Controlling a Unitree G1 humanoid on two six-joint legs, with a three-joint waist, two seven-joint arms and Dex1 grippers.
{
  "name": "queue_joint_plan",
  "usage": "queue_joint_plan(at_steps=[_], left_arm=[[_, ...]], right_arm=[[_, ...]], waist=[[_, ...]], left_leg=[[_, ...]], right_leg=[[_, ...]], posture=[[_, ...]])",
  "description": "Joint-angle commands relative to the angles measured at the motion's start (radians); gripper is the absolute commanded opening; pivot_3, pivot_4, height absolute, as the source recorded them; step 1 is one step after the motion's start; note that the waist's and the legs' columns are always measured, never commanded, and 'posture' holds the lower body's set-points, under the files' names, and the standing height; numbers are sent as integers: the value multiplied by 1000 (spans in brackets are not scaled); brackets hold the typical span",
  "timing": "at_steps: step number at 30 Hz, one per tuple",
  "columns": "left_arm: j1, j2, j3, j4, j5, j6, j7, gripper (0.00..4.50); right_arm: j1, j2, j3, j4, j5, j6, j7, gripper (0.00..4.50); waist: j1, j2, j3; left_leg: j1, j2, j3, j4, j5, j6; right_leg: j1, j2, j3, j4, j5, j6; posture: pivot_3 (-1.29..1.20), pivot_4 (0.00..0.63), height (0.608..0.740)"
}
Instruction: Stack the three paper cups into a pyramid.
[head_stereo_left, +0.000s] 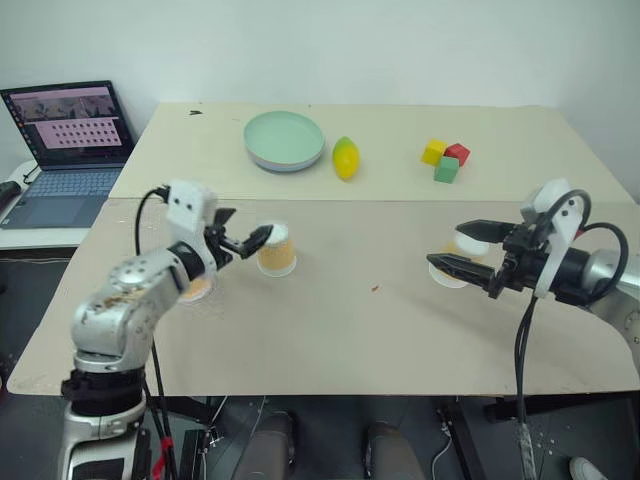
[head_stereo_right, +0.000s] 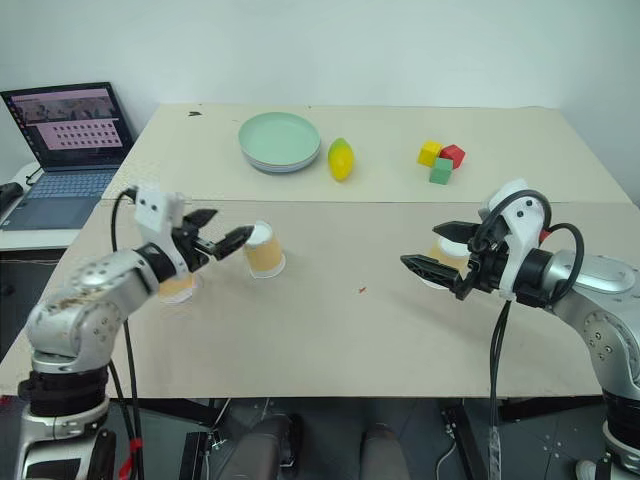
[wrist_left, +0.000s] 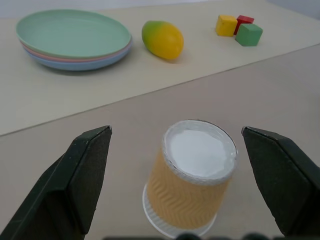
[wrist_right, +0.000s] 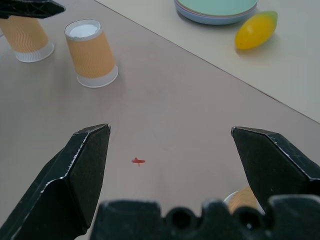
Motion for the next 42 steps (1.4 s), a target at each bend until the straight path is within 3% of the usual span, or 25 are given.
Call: queue_joint_plan(at_steps=[1, 25, 38, 39, 42], left_arm=[[-6, -1, -10, -31, 28, -19, 22, 4425], [-10, -67, -148, 108, 175, -149, 9, 4425], [-63, -112, -159, 224, 227, -224, -2, 4425], [-64, -117, -159, 227, 225, -226, -6, 3911], [-66, -123, -160, 228, 230, -227, -14, 2973]], right_arm=[[1, -4, -31, -26, 0, -24, 3, 4500], [38, 9, -83, -103, 53, 5, -47, 4500], [50, -3, -101, -150, 118, 36, -67, 4500], [51, -3, -102, -151, 117, 36, -68, 4500], [56, -7, -108, -153, 117, 36, -71, 4500]], waist=[[0, 0, 0], [0, 0, 0], [0, 0, 0], [0, 0, 0], [0, 0, 0]], left_leg=[[0, 0, 0, 0, 0, 0], [0, 0, 0, 0, 0, 0], [0, 0, 0, 0, 0, 0], [0, 0, 0, 0, 0, 0], [0, 0, 0, 0, 0, 0]], right_leg=[[0, 0, 0, 0, 0, 0], [0, 0, 0, -1, 0, 0], [0, 0, 0, -1, 0, 0], [0, 0, 0, -1, 0, 0], [0, 0, 0, -1, 0, 0]], posture=[[0, 150, 740], [0, 150, 740], [0, 150, 740], [0, 150, 740], [0, 150, 740]])
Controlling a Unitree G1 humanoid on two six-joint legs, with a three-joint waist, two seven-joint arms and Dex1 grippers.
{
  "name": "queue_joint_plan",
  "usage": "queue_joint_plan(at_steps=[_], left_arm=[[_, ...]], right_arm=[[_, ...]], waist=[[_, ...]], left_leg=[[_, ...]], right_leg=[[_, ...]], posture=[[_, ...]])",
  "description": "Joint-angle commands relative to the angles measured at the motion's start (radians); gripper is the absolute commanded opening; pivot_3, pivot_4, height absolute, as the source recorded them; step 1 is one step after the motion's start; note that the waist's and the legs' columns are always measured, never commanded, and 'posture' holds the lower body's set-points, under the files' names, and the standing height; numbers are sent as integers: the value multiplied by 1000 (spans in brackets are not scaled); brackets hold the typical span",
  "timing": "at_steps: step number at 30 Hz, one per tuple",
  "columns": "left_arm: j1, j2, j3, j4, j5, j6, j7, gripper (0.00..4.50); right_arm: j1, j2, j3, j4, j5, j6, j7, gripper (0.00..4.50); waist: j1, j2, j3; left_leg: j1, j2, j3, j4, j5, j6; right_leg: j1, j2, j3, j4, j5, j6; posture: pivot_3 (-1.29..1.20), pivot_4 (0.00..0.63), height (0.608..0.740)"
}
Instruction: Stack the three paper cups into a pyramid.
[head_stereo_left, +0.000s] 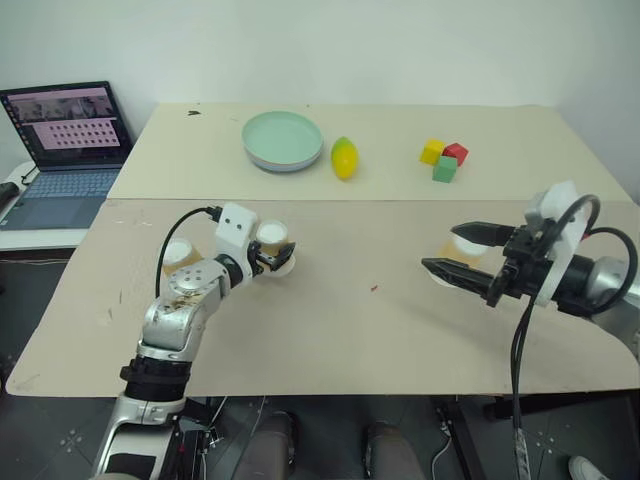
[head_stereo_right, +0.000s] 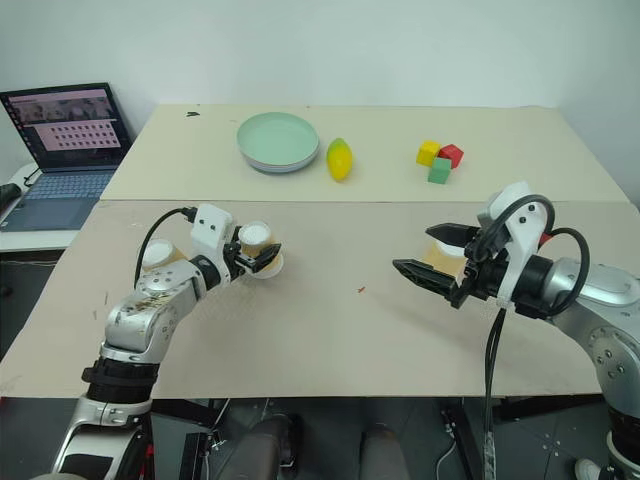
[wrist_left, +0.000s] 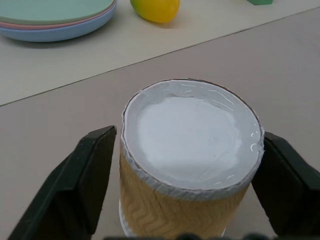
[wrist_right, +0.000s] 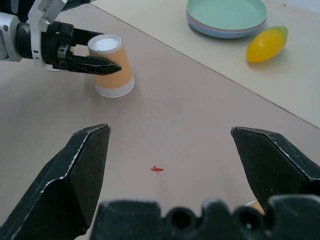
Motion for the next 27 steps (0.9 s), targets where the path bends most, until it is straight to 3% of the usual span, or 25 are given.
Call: queue_joint_plan(at_steps=[1, 2, 8, 15, 21, 27], left_arm=[[-25, -3, -3, -11, 7, -23, -15, 2643], [-29, -4, -1, -14, 6, -18, -16, 2425], [-80, 21, -5, -44, 12, 6, -34, 2425], [-241, 50, -5, -55, 7, 60, -50, 2425], [-321, 32, -52, -49, -50, 95, -162, 2425], [-396, -15, -138, 212, 9, -101, -291, 2425]], right_arm=[[6, -18, -50, -32, 14, -4, -5, 4500], [7, -18, -49, -33, 13, -4, -6, 4500], [7, -14, -40, -30, 11, -11, -14, 4500], [12, 2, -27, -31, 1, -21, -25, 4500], [21, 18, -38, -54, 10, -19, -56, 4500], [41, 49, -39, -91, 10, -23, -100, 4500]], waist=[[0, 0, 0], [0, 0, 0], [0, 0, 0], [0, -1, 0], [0, -1, 1], [-1, -1, 1]], left_leg=[[0, 0, 0, 0, 0, 0], [0, 0, 0, 0, 0, 0], [0, 0, 0, 0, 0, 0], [0, 0, 0, 0, 0, 0], [0, -1, 0, 0, 0, 0], [0, -1, 0, 1, 0, 0]], right_leg=[[0, 0, 0, 0, 0, 0], [0, 0, 0, 0, 0, 0], [0, 0, 0, 0, 0, 0], [0, 0, 0, 0, 0, 0], [0, 0, 0, -1, 0, 1], [0, 0, 0, 0, 0, 1]], posture=[[0, 150, 740], [0, 150, 740], [0, 150, 740], [0, 150, 740], [0, 150, 740], [0, 150, 740]])
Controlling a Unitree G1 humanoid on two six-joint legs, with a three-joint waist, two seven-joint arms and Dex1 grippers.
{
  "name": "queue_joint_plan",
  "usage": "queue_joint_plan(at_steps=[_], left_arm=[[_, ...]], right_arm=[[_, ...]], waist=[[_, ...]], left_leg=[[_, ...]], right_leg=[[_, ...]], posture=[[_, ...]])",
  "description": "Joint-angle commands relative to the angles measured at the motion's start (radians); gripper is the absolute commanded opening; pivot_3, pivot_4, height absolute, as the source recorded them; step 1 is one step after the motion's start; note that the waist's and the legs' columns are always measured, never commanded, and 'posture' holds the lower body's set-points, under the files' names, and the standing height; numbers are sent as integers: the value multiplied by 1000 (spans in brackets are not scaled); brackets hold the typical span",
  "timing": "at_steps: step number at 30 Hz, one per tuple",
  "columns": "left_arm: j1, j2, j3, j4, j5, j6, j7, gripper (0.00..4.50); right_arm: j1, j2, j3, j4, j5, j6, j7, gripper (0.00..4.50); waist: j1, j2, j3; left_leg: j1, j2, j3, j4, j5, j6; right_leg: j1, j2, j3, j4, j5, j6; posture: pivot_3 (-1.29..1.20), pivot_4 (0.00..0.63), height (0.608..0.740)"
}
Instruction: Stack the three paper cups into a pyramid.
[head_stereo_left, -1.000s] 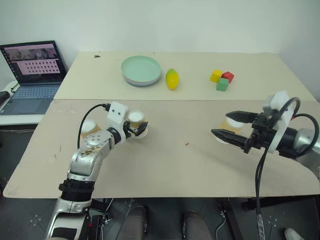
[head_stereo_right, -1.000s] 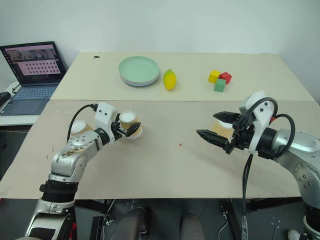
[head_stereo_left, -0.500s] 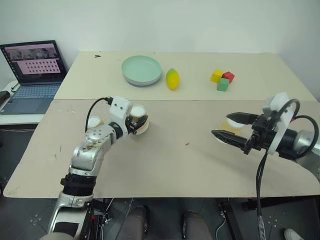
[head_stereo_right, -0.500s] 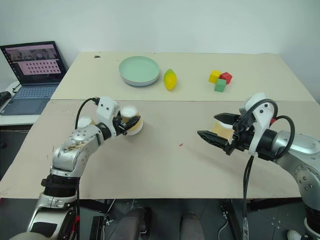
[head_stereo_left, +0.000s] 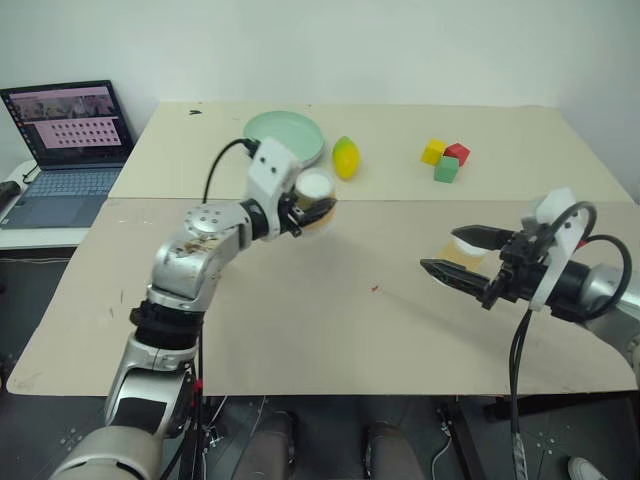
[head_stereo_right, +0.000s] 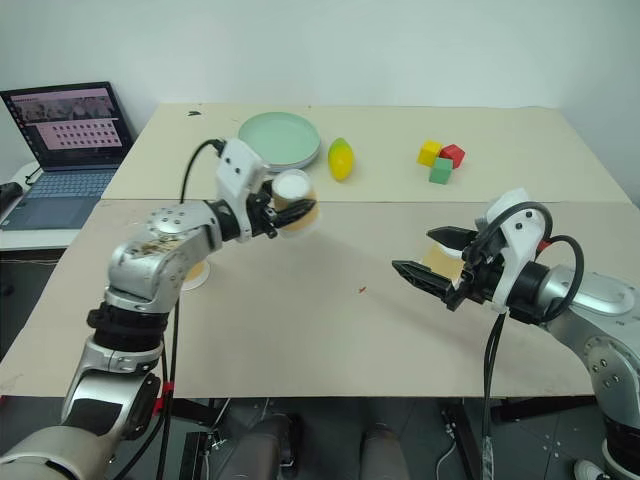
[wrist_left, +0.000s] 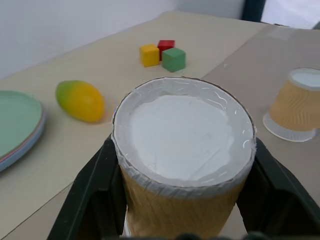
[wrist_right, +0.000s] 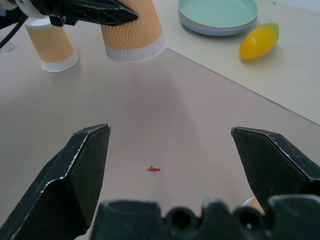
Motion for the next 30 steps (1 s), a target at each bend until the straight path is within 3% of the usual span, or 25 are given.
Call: queue_joint_plan(at_steps=[1, 5, 13, 30], left_arm=[[-90, -27, -28, 154, 35, -127, -82, 2425], [-142, -72, -63, 372, 58, -264, -207, 2425], [-240, -150, -73, 603, 82, -414, -380, 2425], [-318, -278, -61, 885, 177, -581, -425, 2425]], right_arm=[[10, 16, -41, -52, 7, -22, -32, 4500], [41, 33, -61, -90, 12, -21, -68, 4500], [95, 45, -104, -143, 21, -15, -124, 4500], [145, 53, -135, -204, 47, -14, -202, 4500]], waist=[[0, -1, 0], [0, -1, 1], [0, -3, 2], [0, -3, 2]], left_leg=[[0, 0, 0, 0, 0, 0], [-1, 0, 0, 0, 0, 1], [-2, 0, 0, 2, -1, 1], [-3, 0, 0, 3, -2, 3]], right_leg=[[0, 0, 0, 0, 0, 0], [0, 0, 0, -1, 0, 0], [-1, 0, -1, -1, 0, 1], [0, 0, -1, -1, 1, 2]], posture=[[0, 150, 740], [0, 150, 740], [0, 150, 740], [0, 150, 740]])
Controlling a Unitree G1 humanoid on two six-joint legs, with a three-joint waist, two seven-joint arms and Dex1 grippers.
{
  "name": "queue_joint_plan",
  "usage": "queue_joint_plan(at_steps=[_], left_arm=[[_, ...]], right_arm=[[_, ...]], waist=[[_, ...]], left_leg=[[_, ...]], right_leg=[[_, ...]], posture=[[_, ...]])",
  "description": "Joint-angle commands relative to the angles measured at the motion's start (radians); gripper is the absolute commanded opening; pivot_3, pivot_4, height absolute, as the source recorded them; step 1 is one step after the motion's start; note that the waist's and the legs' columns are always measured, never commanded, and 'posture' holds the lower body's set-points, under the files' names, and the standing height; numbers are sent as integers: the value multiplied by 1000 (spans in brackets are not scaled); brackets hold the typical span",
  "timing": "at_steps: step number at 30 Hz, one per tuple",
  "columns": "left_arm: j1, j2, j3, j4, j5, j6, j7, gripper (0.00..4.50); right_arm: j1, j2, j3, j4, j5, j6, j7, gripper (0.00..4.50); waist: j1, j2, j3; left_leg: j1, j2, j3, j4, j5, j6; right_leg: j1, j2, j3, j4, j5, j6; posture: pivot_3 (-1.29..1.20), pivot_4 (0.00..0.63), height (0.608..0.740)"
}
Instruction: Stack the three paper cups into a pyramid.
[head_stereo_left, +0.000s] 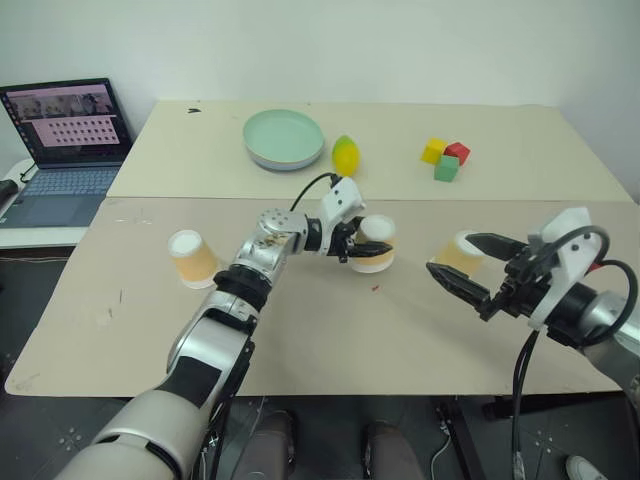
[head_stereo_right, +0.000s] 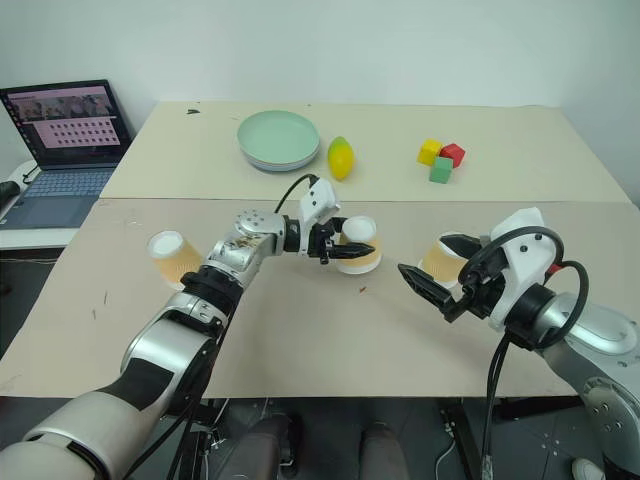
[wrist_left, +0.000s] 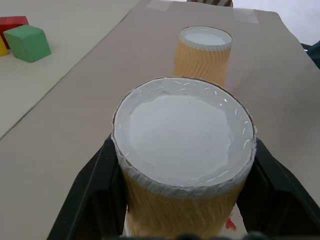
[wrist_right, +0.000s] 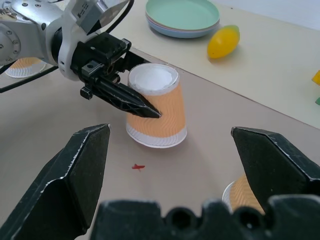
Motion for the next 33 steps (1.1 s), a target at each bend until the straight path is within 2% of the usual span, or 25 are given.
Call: queue_joint_plan(at_steps=[1, 3, 5, 6, 7, 8, 17, 23, 29, 33], left_arm=[[-47, -20, 17, 33, 17, -44, 5, 2425], [-53, -31, 26, 48, 17, -38, 3, 2425], [-55, -36, 23, 60, 29, -53, 8, 3309], [-55, -37, 23, 63, 32, -61, 9, 3508], [-59, -37, 27, 68, 34, -63, 20, 3902], [-62, -37, 31, 72, 35, -61, 25, 4394], [-128, -10, 96, 18, -5, 9, 30, 4394], [-214, 84, 227, -294, -182, 335, 18, 4394], [-231, 237, 323, -491, -290, 576, 58, 4394], [-125, 397, 313, -650, -324, 682, -2, 4394]], right_arm=[[-3, -3, -42, -34, 17, -14, -17, 4500], [-1, -5, -44, -36, 20, -14, -20, 4500], [-1, -6, -44, -37, 21, -14, -23, 4500], [0, -7, -44, -37, 22, -15, -24, 4500], [0, -8, -43, -36, 23, -15, -25, 4500], [-1, -9, -43, -35, 24, -15, -25, 4500], [-23, -12, -13, -11, 17, -22, -16, 4500], [-67, -14, 32, 33, -2, -34, 16, 4500], [-136, -6, 103, 93, -39, -54, 61, 4500], [-172, 4, 152, 137, -64, -76, 98, 4500]], waist=[[-1, 0, 0], [0, 0, 0], [0, 0, 0], [-1, 0, 0], [-1, 0, 0], [-1, 0, 0], [-1, 0, 0], [-9, -2, 1], [-21, -1, 1], [-33, -1, 1]], left_leg=[[0, 0, 0, 0, 0, 0], [0, 0, 0, 0, 0, 0], [0, 0, 0, 0, 0, 0], [0, 0, 0, 0, 0, 0], [0, 0, 0, 0, 0, 0], [0, 0, 0, 0, 0, 0], [0, 0, 0, 1, 0, 0], [-2, 0, 0, 1, 0, 0], [1, 0, 0, 1, 0, 0], [2, 1, 0, 1, 0, 0]], right_leg=[[0, 0, 0, 0, 0, 0], [0, 0, 0, 0, 0, 0], [0, 0, 0, 0, 0, 0], [0, 0, 0, 0, 0, 0], [0, 0, 0, 0, 0, 0], [0, 0, 0, 0, 0, 0], [0, 0, 0, 0, 0, 1], [-1, 0, 0, 0, 0, 1], [0, 0, 0, 2, 0, 1], [0, 1, 1, 3, 0, 1]], posture=[[0, 150, 740], [0, 150, 740], [0, 150, 740], [0, 150, 740], [0, 150, 740], [0, 150, 740], [0, 150, 740], [0, 150, 740], [0, 150, 740], [0, 150, 740]])
